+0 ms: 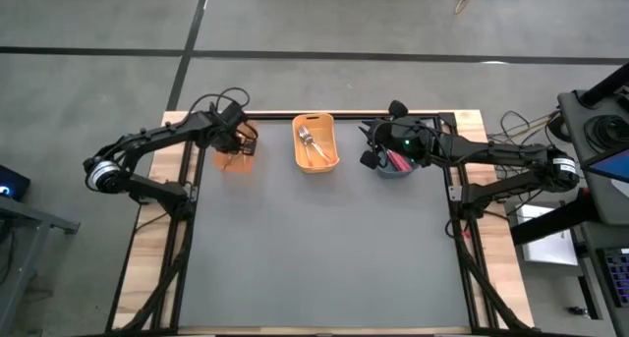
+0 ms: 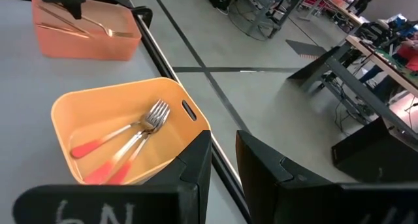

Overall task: Sort silverware by color (type)
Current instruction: Put the gold fork into the orange bin

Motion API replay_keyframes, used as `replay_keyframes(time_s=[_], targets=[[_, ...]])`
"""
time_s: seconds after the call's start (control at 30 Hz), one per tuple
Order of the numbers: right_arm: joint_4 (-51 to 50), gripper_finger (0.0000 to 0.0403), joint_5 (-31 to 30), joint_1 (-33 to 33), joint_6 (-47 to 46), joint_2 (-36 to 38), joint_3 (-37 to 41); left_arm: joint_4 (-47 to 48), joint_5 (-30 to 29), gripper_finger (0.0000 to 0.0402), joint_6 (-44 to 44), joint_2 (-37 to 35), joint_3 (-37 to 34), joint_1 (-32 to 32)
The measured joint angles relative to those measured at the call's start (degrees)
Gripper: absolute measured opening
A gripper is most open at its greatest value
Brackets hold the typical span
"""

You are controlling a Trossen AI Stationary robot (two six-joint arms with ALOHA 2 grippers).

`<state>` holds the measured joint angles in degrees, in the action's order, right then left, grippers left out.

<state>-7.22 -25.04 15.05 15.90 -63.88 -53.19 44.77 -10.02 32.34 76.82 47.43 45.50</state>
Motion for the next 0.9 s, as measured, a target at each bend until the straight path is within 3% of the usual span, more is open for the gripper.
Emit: replay_keyframes(time_s=[0.9], targets=[[0.0, 0.0063, 0.0, 0.0, 0.2, 0.0, 0.0, -0.1, 0.5, 0.0008, -0.3, 0.0, -2.2, 0.0]])
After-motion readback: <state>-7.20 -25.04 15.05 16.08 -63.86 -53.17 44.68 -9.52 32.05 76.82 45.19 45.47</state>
